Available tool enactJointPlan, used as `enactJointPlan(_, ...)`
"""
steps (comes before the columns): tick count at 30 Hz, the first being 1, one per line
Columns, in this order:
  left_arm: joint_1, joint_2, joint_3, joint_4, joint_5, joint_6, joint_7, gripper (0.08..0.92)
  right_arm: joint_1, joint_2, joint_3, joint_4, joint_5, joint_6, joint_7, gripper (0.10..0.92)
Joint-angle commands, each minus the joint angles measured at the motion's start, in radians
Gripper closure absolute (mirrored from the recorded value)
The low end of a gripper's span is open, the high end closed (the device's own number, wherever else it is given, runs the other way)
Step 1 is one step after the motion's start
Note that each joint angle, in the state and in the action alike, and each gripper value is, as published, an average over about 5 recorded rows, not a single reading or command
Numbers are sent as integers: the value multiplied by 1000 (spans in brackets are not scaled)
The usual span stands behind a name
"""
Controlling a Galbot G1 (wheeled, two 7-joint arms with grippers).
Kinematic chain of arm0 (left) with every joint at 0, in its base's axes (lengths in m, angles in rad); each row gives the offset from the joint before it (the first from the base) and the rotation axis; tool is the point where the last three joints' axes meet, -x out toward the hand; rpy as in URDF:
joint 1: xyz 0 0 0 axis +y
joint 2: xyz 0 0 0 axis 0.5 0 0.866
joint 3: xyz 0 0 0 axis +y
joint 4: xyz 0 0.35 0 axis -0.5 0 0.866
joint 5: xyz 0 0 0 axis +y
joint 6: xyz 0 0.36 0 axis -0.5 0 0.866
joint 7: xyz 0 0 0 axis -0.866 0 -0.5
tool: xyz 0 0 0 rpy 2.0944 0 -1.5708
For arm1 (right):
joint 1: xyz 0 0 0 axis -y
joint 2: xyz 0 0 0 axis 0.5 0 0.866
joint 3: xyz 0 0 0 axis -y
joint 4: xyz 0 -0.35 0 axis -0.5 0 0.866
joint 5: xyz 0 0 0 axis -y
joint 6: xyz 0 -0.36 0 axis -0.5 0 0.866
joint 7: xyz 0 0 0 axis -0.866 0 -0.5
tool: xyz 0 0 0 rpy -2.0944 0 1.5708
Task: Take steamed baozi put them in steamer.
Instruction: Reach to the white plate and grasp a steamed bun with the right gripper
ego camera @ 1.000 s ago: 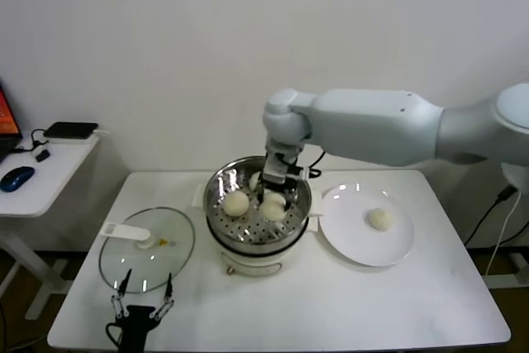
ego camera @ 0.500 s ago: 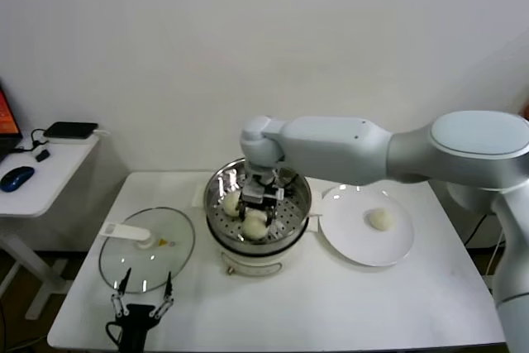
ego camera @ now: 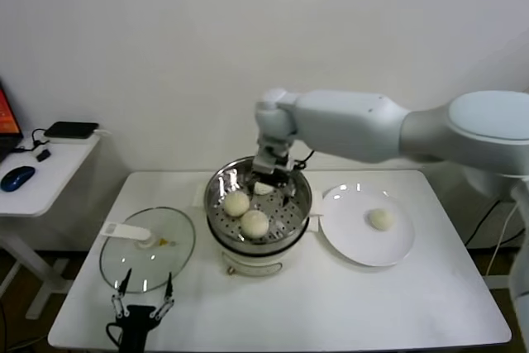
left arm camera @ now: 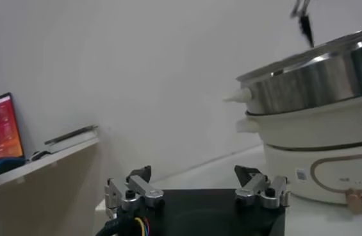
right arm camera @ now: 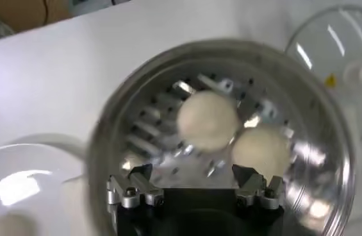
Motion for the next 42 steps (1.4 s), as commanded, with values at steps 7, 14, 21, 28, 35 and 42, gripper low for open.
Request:
enactJointPlan(7, 3, -49, 14, 5, 8, -1, 1, 177, 191, -416, -314, -51, 312, -171, -171, 203)
enactJointPlan(14, 5, -49, 15, 9, 12, -4, 1, 177, 49, -527, -231, -60, 157, -257, -10, 203)
enactJointPlan(21, 9, -49, 14, 10, 19, -7, 1, 177, -169, -527, -39, -154, -28, -304, 74, 203)
enactJointPlan(28, 9, -49, 8, 15, 27, -5, 2, 177, -302, -469, 69, -217, -76, -356, 116, 203)
enactJointPlan(35, 6, -49, 0, 27, 32, -4, 2, 177, -395, -406, 166, -337, -133, -357, 133, 203)
enactJointPlan(42, 1, -49, 2, 38, 29, 0, 6, 177, -444, -370, 221, -421, -166, -351, 137, 203)
